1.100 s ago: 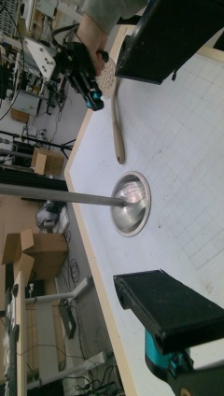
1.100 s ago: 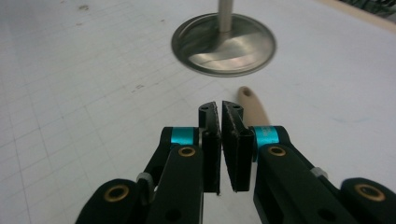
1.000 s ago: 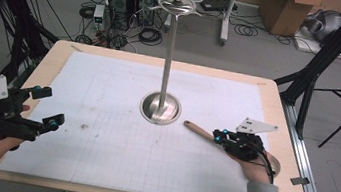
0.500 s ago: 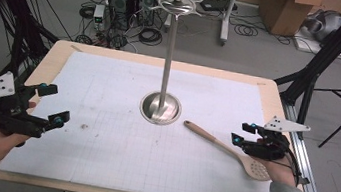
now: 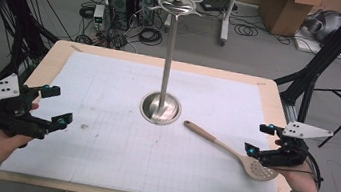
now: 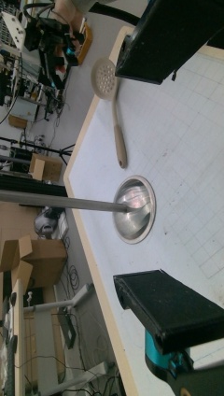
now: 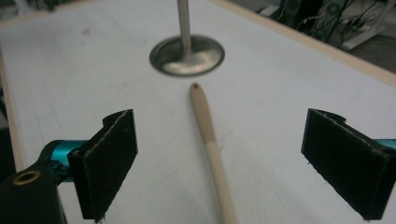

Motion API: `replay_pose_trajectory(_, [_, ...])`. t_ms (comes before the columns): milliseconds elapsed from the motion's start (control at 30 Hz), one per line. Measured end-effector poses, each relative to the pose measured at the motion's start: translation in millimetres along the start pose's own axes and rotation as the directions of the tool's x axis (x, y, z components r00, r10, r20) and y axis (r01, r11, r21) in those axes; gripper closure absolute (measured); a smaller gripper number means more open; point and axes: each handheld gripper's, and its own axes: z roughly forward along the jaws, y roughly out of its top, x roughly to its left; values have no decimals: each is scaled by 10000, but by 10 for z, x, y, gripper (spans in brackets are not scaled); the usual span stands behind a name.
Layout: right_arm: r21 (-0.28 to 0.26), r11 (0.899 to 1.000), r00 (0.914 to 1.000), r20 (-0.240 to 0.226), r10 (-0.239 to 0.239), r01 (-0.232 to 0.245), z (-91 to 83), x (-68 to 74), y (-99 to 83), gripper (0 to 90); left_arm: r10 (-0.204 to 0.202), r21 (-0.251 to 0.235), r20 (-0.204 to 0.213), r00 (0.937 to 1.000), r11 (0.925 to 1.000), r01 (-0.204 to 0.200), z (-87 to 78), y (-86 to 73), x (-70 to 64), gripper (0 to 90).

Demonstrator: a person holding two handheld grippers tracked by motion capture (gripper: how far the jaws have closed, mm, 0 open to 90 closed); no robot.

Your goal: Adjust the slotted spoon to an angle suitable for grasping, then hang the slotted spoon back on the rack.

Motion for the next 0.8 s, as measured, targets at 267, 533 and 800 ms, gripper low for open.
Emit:
replay_pose_trajectory(267, [523, 9985, 9995, -277, -130, 144, 62, -66, -73, 96, -101, -17, -151, 9998, 9999, 100, -76, -32, 48, 33])
replay_pose_trajectory(533, [1285, 9916, 9993, -353, -93, 138, 305, -115, -122, 96, -88, -120, -178, 9998, 9999, 85, -150, -25, 23, 33])
replay_pose_trajectory(800, [1423, 9890, 9980, -538, -332, 406, 403, -151, -113, 98, -76, -21, -223, 9997, 10000, 75, -163, -45, 19, 33])
